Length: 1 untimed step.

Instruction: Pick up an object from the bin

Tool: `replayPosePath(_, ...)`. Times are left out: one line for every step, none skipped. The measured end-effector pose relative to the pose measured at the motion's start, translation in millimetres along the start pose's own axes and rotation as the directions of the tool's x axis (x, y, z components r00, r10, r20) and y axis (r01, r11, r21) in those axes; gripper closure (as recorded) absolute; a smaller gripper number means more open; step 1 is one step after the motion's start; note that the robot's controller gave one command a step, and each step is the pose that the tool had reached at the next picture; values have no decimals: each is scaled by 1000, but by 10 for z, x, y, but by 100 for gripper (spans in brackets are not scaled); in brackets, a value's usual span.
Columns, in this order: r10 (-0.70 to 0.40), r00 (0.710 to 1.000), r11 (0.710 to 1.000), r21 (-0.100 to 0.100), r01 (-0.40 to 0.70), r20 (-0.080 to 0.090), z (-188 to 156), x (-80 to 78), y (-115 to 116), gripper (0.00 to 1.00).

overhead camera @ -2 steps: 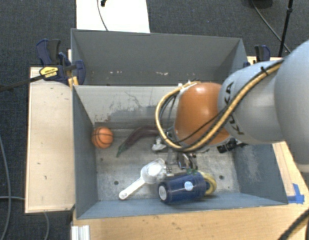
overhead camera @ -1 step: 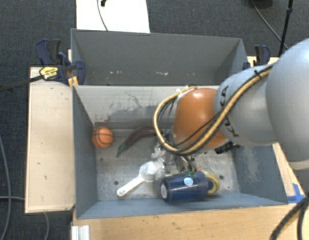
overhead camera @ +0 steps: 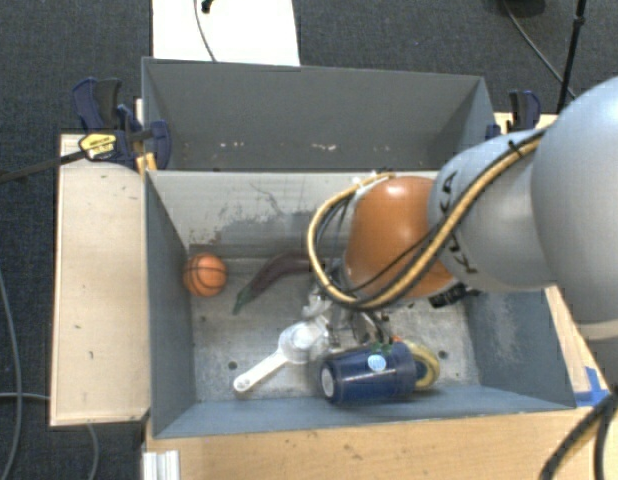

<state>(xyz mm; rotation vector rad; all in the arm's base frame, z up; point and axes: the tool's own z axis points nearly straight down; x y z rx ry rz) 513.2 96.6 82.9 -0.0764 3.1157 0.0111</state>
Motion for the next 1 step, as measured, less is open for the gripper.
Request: replayPosePath(140, 990, 990, 9, -140, -20, -1325, -124, -230, 100)
